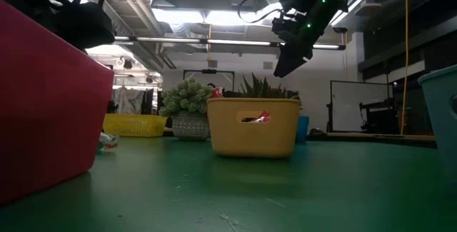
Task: Sort candy
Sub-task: Put the blue gummy into the yellow bin
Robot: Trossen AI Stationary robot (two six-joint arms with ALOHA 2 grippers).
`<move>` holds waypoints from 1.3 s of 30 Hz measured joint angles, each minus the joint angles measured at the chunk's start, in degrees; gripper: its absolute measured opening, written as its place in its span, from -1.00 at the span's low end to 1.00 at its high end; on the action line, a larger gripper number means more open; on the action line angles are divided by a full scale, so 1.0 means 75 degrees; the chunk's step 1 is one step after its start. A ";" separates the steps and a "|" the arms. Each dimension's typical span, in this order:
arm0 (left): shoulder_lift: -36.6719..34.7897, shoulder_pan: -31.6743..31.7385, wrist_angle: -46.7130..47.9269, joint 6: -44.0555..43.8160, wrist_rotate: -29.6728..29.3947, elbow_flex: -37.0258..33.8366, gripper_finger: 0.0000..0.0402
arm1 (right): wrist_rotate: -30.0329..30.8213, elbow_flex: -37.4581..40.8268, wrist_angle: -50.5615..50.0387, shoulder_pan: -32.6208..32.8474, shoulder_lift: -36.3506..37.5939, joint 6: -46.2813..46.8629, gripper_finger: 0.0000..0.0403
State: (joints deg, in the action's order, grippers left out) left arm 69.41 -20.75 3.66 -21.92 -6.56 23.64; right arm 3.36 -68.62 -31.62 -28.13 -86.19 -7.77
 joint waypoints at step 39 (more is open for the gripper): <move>0.1655 -0.0288 -0.1576 -0.0054 -0.0849 0.0006 -0.51 | 0.0000 0.0000 -0.0167 0.0004 0.0000 0.0260 0.16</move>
State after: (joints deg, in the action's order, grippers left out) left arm 81.82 -22.92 -8.16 -22.33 -12.93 23.68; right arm 3.36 -68.62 -32.87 -28.10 -86.19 -5.82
